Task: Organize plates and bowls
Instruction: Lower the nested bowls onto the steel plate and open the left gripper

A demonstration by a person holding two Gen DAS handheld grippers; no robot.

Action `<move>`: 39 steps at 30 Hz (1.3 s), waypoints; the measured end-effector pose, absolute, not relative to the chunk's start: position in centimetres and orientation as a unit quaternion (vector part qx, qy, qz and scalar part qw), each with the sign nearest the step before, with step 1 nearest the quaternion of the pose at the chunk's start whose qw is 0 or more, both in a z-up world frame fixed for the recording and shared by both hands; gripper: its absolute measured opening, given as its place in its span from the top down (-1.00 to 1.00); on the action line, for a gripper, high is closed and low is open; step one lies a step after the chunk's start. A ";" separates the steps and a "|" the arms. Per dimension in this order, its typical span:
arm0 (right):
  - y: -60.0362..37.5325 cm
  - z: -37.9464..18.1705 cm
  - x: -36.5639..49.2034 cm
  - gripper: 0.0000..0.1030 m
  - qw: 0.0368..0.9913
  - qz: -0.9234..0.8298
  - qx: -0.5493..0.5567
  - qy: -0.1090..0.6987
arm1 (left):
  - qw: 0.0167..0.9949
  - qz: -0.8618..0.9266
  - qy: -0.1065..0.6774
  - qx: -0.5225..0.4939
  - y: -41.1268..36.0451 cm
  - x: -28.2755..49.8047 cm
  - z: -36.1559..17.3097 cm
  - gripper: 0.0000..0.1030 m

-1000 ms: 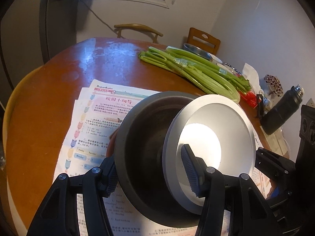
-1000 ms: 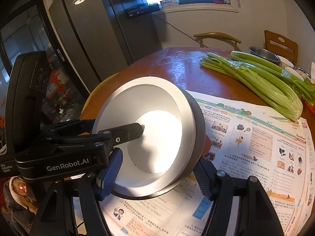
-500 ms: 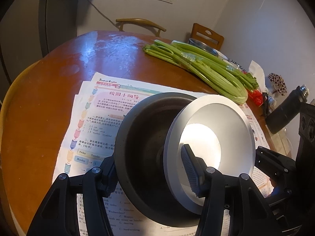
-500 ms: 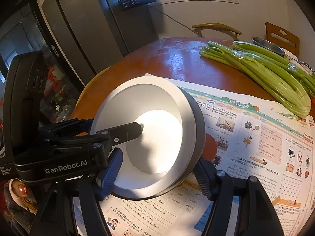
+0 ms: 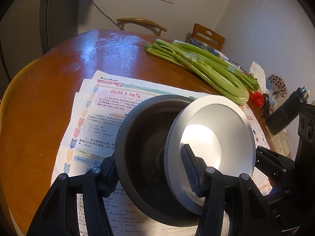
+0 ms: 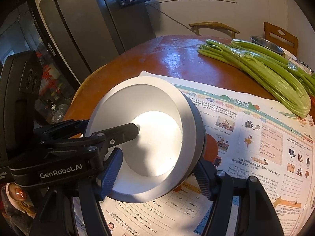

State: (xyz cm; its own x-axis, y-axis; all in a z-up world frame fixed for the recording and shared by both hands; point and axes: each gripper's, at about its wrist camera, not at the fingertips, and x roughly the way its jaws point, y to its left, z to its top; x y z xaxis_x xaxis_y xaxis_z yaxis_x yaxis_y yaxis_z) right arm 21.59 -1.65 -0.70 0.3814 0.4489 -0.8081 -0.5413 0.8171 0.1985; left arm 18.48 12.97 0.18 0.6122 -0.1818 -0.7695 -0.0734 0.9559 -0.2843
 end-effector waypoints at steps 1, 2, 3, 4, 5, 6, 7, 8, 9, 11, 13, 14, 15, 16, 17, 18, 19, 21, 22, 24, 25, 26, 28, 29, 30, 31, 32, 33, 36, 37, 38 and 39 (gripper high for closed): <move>-1.6 -0.7 21.6 -0.36 0.830 0.297 -0.050 0.469 | 0.886 -0.030 0.440 -0.146 13.0 18.5 0.2 -0.14; -1.5 -0.7 21.6 -0.36 0.831 0.295 -0.052 0.469 | 0.886 -0.028 0.440 -0.145 13.0 18.5 0.1 -0.14; -1.5 -0.7 21.6 -0.36 0.832 0.293 -0.054 0.468 | 0.886 -0.026 0.440 -0.142 13.0 18.5 0.2 -0.14; -1.4 -0.7 21.6 -0.36 0.834 0.290 -0.058 0.466 | 0.887 -0.023 0.440 -0.140 13.1 18.5 0.1 -0.14; -1.3 -0.7 21.5 -0.36 0.835 0.288 -0.061 0.466 | 0.887 -0.020 0.441 -0.140 13.2 18.5 0.1 -0.14; -1.2 -0.6 21.5 -0.36 0.836 0.285 -0.065 0.464 | 0.887 -0.018 0.441 -0.140 13.2 18.5 0.1 -0.14; -1.2 -0.6 21.4 -0.36 0.837 0.283 -0.067 0.463 | 0.887 -0.018 0.440 -0.140 13.3 18.5 0.1 -0.14; -1.2 -0.6 21.4 -0.36 0.838 0.282 -0.067 0.462 | 0.887 -0.018 0.439 -0.141 13.4 18.5 0.1 -0.14; -1.2 -0.6 21.4 -0.36 0.839 0.281 -0.067 0.461 | 0.887 -0.017 0.438 -0.141 13.4 18.4 0.2 -0.14; -1.1 -0.5 21.3 -0.36 0.840 0.281 -0.071 0.459 | 0.888 -0.018 0.436 -0.142 13.4 18.3 0.3 -0.14; -1.1 -0.5 21.2 -0.36 0.841 0.279 -0.073 0.458 | 0.889 -0.018 0.435 -0.142 13.5 18.2 0.4 -0.14; -1.1 -0.4 21.2 -0.36 0.841 0.278 -0.073 0.458 | 0.890 -0.018 0.433 -0.142 13.6 18.1 0.5 -0.14; -1.1 -0.4 21.1 -0.36 0.842 0.278 -0.073 0.457 | 0.890 -0.019 0.432 -0.143 13.6 18.0 0.6 -0.14; -1.2 -0.3 21.1 -0.36 0.843 0.278 -0.071 0.455 | 0.891 -0.019 0.430 -0.144 13.7 17.9 0.7 -0.14; -1.2 -0.2 21.1 -0.36 0.844 0.276 -0.071 0.454 | 0.891 -0.018 0.429 -0.144 13.7 17.8 0.8 -0.14; -1.3 -0.1 21.1 -0.36 0.846 0.274 -0.072 0.452 | 0.892 -0.017 0.428 -0.144 13.7 17.7 1.0 -0.17; -1.4 0.0 21.1 -0.36 0.848 0.272 -0.072 0.450 | 0.893 -0.017 0.426 -0.144 13.7 17.6 1.1 -0.17; -1.6 0.1 21.1 -0.36 0.849 0.269 -0.070 0.449 | 0.894 -0.015 0.423 -0.143 13.7 17.4 1.3 -0.17; -1.7 0.2 21.1 -0.36 0.850 0.268 -0.069 0.448 | 0.895 -0.015 0.423 -0.143 13.7 17.3 1.4 -0.17; -1.9 0.3 21.0 -0.36 0.852 0.265 -0.068 0.446 | 0.896 -0.012 0.421 -0.143 13.7 17.1 1.5 -0.17; -2.0 0.4 21.0 -0.36 0.853 0.263 -0.065 0.445 | 0.896 -0.010 0.422 -0.142 13.7 17.0 1.6 -0.17; -2.1 0.4 21.0 -0.36 0.854 0.263 -0.063 0.444 | 0.896 -0.008 0.420 -0.142 13.7 16.9 1.6 -0.17; -2.4 0.6 20.8 -0.36 0.859 0.257 -0.061 0.439 | 0.896 -0.002 0.421 -0.141 13.8 16.6 1.7 -0.17; -2.4 0.8 20.6 -0.36 0.862 0.255 -0.062 0.434 | 0.897 0.001 0.419 -0.140 13.8 16.6 1.8 -0.17; -2.5 0.9 20.4 -0.36 0.864 0.254 -0.064 0.430 | 0.898 0.004 0.418 -0.140 13.8 16.4 1.8 -0.17; -2.5 1.1 20.3 -0.36 0.865 0.253 -0.064 0.428 | 0.899 0.006 0.416 -0.139 13.8 16.3 2.0 -0.17; -2.6 1.2 20.2 -0.36 0.866 0.253 -0.065 0.427 | 0.900 0.008 0.412 -0.138 13.9 16.1 2.1 -0.17; -2.7 1.3 20.1 -0.36 0.866 0.254 -0.064 0.425 | 0.902 0.011 0.409 -0.136 13.9 15.9 2.3 -0.17; -3.0 1.7 19.6 -0.36 0.870 0.254 -0.060 0.419 | 0.907 0.016 0.401 -0.131 13.8 15.1 2.9 -0.17; -3.1 1.8 19.5 -0.36 0.871 0.254 -0.057 0.417 | 0.908 0.019 0.399 -0.130 13.7 14.9 3.0 -0.17; -3.3 2.0 19.3 -0.36 0.872 0.255 -0.053 0.413 | 0.909 0.023 0.396 -0.127 13.7 14.7 3.2 -0.18; -3.4 2.0 19.1 -0.36 0.874 0.256 -0.050 0.411 | 0.910 0.025 0.394 -0.124 13.6 14.4 3.3 -0.18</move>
State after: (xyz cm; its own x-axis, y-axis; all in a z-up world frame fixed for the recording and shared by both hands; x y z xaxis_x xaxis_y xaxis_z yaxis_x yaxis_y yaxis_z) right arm 19.15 -3.42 2.04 0.5313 0.4059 -0.7436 -0.4885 0.8639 0.1225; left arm 14.43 13.59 3.34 0.6886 -0.0514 -0.7233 -0.1439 0.9680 -0.2057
